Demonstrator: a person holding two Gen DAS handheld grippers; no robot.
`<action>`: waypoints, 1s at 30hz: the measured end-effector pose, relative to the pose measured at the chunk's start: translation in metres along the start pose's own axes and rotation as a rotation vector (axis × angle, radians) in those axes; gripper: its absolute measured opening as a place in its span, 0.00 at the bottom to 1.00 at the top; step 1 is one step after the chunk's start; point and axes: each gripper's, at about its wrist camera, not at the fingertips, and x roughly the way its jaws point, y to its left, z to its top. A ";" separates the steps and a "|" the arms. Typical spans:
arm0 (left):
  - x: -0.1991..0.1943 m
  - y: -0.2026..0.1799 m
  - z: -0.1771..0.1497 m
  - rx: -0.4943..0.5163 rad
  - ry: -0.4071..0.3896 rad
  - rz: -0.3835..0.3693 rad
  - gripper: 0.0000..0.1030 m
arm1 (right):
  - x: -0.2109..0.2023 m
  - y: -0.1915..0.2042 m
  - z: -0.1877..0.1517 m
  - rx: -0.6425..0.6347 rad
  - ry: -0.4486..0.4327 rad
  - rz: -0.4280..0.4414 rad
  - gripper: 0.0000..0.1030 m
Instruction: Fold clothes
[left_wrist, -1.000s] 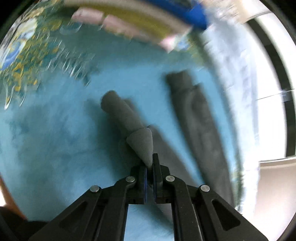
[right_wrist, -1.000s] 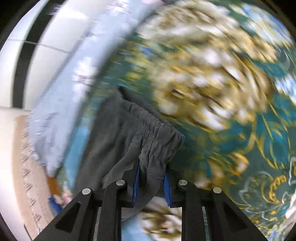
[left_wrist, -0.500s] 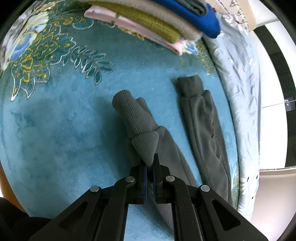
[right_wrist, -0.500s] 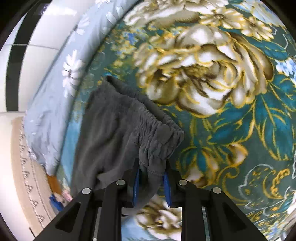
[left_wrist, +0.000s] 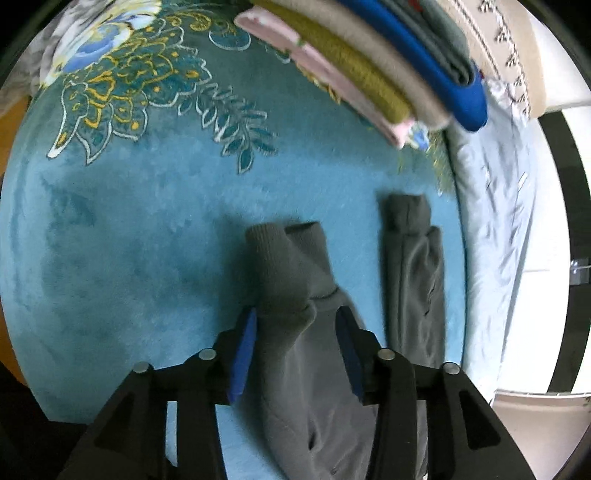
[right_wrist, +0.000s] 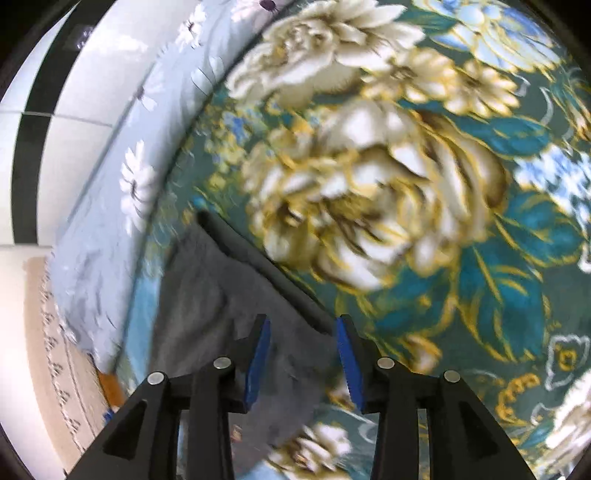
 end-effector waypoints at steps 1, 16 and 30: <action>-0.002 0.001 0.000 -0.008 -0.014 -0.005 0.46 | 0.008 0.013 0.000 -0.010 0.004 0.031 0.39; 0.013 0.002 0.006 -0.047 -0.016 0.097 0.52 | 0.100 0.142 0.010 -0.279 0.085 0.080 0.44; 0.052 -0.027 0.003 0.128 0.110 0.305 0.31 | 0.030 -0.028 -0.014 -0.018 0.170 0.003 0.55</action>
